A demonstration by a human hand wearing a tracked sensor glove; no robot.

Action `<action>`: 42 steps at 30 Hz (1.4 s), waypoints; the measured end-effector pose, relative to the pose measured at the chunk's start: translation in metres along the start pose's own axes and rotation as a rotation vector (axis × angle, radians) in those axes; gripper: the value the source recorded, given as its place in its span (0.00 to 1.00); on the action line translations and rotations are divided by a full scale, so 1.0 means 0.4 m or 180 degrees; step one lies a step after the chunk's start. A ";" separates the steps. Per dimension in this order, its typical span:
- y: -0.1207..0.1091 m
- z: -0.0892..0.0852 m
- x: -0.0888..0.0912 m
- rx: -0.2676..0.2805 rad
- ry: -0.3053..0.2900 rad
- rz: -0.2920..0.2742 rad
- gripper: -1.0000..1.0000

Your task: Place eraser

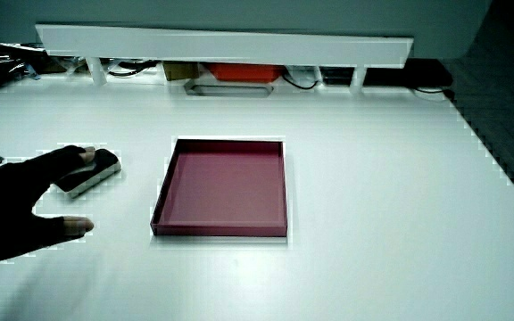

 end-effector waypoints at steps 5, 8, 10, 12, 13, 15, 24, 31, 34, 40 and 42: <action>0.020 0.001 -0.054 0.0126 -0.0714 0.0342 0.50; 0.037 -0.001 -0.088 0.0144 -0.0722 0.0537 0.50; 0.048 0.003 -0.108 0.0224 -0.0527 0.0536 0.50; 0.059 -0.002 -0.131 0.0195 -0.0847 0.0702 0.50; 0.063 0.005 -0.131 0.0198 -0.0715 0.0758 0.50; 0.073 0.002 -0.150 0.0223 -0.0677 0.0855 0.50; 0.124 -0.029 -0.256 0.0221 -0.0636 0.1015 0.50; 0.157 -0.042 -0.324 0.0142 -0.0683 0.1367 0.50; 0.167 -0.054 -0.355 0.0057 -0.0782 0.1509 0.50; 0.180 -0.080 -0.397 -0.0070 -0.0831 0.1698 0.50; 0.187 -0.084 -0.405 -0.0091 -0.0803 0.1781 0.50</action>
